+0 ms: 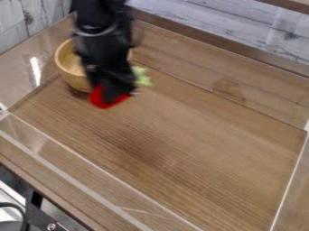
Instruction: Move the red fruit to the left side of the table
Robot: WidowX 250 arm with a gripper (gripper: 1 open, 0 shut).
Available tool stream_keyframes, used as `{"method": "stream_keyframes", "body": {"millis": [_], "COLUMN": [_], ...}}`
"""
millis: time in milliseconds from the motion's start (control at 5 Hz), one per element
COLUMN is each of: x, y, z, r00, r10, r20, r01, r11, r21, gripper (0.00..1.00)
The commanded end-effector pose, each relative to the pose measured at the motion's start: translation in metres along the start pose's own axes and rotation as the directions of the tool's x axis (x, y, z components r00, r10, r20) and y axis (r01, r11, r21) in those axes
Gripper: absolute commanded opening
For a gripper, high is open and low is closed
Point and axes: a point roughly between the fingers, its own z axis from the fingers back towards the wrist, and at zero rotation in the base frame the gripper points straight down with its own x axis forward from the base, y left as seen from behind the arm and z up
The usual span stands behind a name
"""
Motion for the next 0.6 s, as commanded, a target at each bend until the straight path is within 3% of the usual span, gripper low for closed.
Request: {"method": "stream_keyframes", "body": {"millis": [0,200,400], "x": [-0.012,-0.027,-0.032], "y": [0.031,0.055,0.060], "z": [-0.011,-0.029,-0.045], "r00": [1.000,0.998,0.996], "r10": [0.020,0.055,0.091], "r20": [0.012,0.000,-0.013], "r01": [-0.021,-0.055,-0.091], "r11": [1.000,0.998,0.996], "r21": [0.016,0.015,0.015], "gripper": [0.00,0.00,0.00]}}
